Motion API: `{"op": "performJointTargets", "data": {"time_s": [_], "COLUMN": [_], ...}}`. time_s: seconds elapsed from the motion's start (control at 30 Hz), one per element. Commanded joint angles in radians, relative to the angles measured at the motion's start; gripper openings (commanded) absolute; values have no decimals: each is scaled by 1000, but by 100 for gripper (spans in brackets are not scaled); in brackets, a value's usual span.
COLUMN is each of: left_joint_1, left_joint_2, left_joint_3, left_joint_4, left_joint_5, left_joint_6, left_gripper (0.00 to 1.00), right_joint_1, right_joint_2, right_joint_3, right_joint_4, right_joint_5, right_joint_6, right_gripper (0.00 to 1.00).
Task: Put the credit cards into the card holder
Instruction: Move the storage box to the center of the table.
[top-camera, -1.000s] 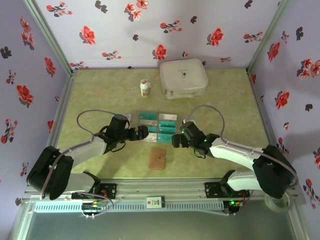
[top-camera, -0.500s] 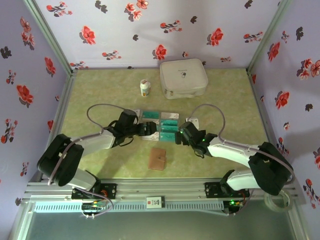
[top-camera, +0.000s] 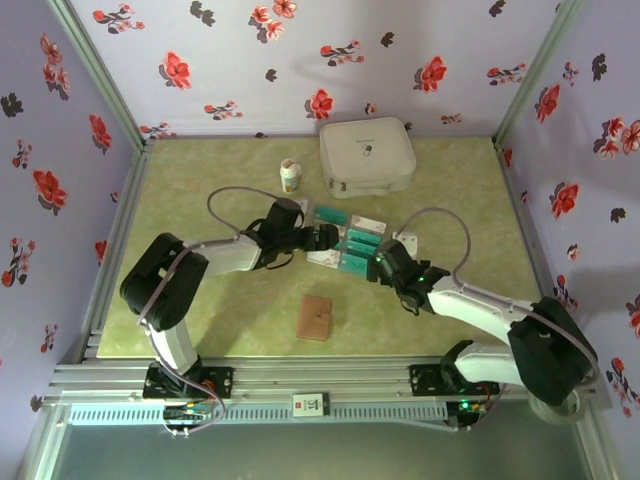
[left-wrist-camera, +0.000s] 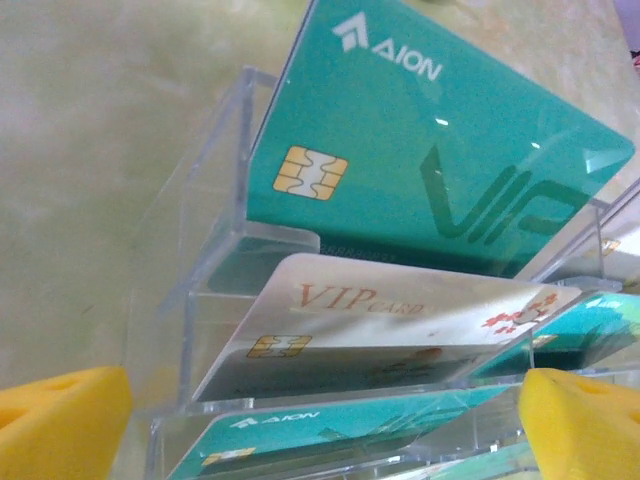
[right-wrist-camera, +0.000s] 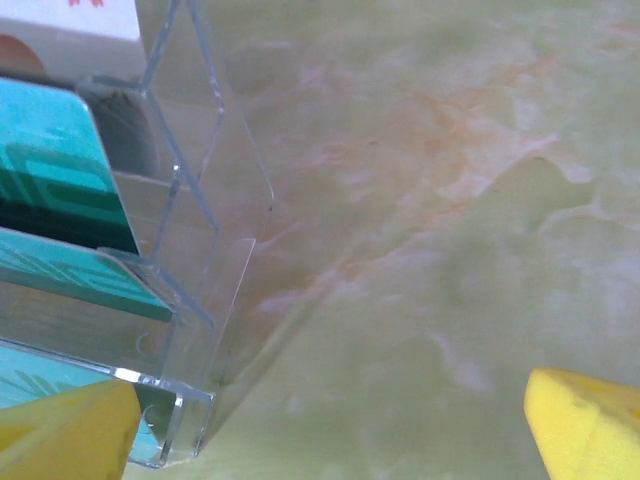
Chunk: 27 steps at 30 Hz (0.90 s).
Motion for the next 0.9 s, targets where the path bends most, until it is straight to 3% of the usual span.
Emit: {"op": "performJointTargets", "data": {"time_s": [0.0,0.4,0.63,0.87], "left_joint_1": [-14,1,59,128], "left_joint_2": [69,210,92,-112], "left_joint_3": [93,324,220,21], "left_joint_4": [29,-97,-90,-69], "left_joint_5": [40,45,46,41], "left_joint_6": [5,74,81,62], "left_gripper": [100,100,100,100], "right_joint_1": [-34,-51,-51,-18], "right_joint_2": [-46,-176,-349,-401], "right_joint_3": [-15,-10,7,8], "right_joint_4": [-43,-127,-249,-275], "right_joint_5": [-9,-61,-85,-238], "right_joint_6": [15,69,101,163], "right_gripper": [99,99,99,99]}}
